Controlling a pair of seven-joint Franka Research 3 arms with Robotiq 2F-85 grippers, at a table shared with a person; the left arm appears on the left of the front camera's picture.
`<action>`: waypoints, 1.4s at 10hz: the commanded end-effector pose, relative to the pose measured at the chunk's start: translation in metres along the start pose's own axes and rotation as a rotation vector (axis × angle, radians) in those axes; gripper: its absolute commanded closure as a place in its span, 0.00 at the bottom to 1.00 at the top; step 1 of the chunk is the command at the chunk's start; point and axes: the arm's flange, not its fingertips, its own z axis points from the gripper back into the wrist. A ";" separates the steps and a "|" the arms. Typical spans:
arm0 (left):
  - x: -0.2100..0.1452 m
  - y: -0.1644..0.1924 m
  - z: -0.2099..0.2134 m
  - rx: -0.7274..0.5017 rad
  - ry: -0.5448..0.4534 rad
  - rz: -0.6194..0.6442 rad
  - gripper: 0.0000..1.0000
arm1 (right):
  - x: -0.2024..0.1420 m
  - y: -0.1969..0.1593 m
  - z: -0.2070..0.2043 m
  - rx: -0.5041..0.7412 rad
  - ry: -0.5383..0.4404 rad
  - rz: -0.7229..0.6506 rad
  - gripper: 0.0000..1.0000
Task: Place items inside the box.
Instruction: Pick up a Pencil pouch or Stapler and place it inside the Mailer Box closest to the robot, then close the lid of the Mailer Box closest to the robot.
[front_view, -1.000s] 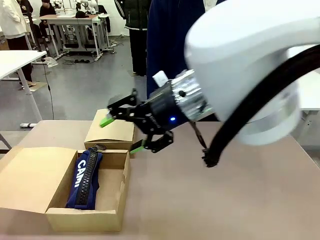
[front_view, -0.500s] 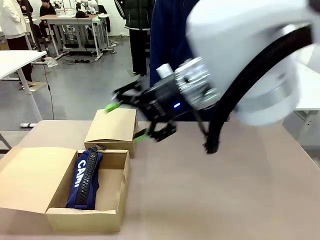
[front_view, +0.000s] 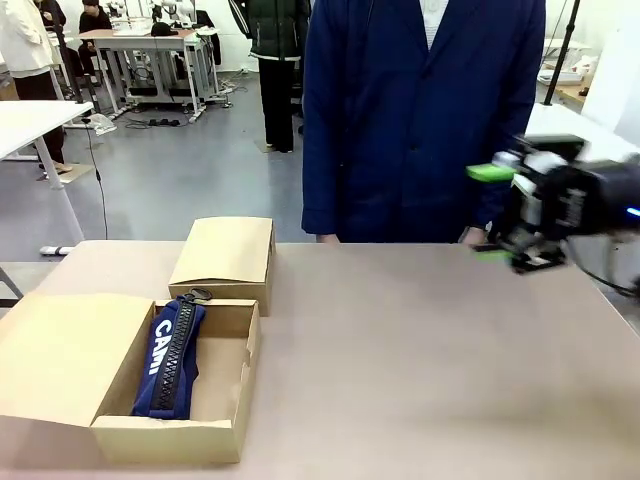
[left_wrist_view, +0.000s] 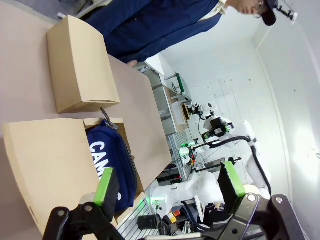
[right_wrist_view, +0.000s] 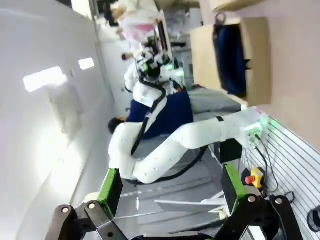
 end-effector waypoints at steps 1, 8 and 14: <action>0.001 -0.001 -0.001 -0.021 -0.013 -0.020 0.00 | -0.014 -0.040 0.066 -0.025 -0.101 0.014 0.00; 0.001 -0.001 -0.001 -0.021 -0.013 -0.020 0.00 | -0.011 -0.044 0.114 -0.010 -0.176 -0.020 0.00; 0.001 -0.001 -0.001 -0.021 -0.013 -0.020 0.00 | -0.011 -0.044 0.114 -0.010 -0.176 -0.020 0.00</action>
